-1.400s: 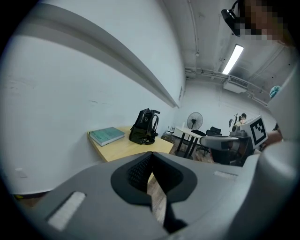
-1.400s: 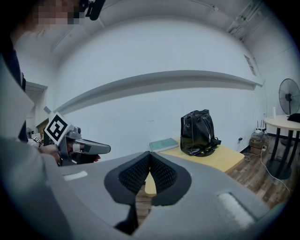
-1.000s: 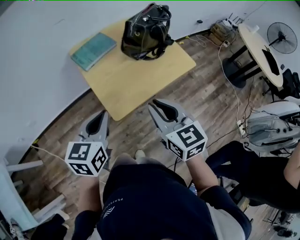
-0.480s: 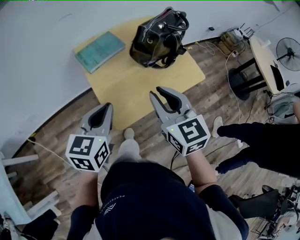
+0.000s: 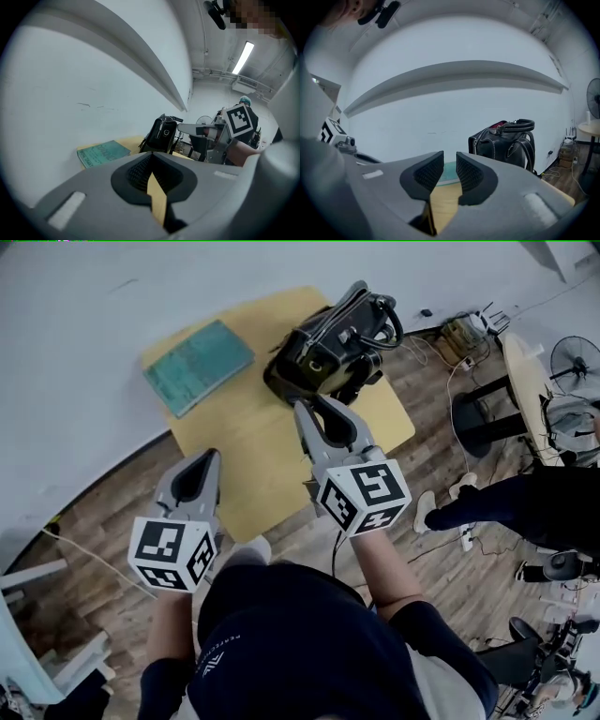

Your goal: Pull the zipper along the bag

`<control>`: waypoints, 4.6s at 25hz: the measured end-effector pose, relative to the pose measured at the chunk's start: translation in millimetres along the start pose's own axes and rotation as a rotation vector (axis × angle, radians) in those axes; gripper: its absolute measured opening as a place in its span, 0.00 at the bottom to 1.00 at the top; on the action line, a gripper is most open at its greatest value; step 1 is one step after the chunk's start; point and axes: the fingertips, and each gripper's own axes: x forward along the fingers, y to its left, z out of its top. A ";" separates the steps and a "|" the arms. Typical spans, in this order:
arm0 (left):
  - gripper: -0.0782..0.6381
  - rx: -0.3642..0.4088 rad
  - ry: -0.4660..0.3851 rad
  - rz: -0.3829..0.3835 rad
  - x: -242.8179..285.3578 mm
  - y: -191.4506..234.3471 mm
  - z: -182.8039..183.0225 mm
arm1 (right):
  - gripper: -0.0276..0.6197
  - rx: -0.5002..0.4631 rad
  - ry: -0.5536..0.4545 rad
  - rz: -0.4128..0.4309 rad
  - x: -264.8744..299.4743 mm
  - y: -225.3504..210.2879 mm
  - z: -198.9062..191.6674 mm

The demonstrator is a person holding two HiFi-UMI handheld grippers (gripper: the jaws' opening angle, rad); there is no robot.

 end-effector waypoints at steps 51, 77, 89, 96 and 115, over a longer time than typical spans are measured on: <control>0.13 -0.071 0.021 -0.094 77.8 45.8 11.2 | 0.34 0.557 -0.098 -0.296 92.9 -67.0 -25.7; 0.13 -0.060 0.017 -0.080 72.5 35.4 6.3 | 0.06 0.637 -0.139 -0.124 91.0 -57.3 -1.4; 0.13 -0.049 -0.004 -0.071 79.3 24.4 16.7 | 0.06 0.656 -0.122 0.002 82.4 -50.8 10.8; 0.13 -0.056 -0.013 -0.041 84.0 17.4 19.0 | 0.06 0.724 -0.085 0.062 79.7 -49.9 13.9; 0.13 -0.011 -0.045 -0.030 100.6 -9.0 39.8 | 0.07 0.937 -0.029 0.147 72.9 -53.3 28.4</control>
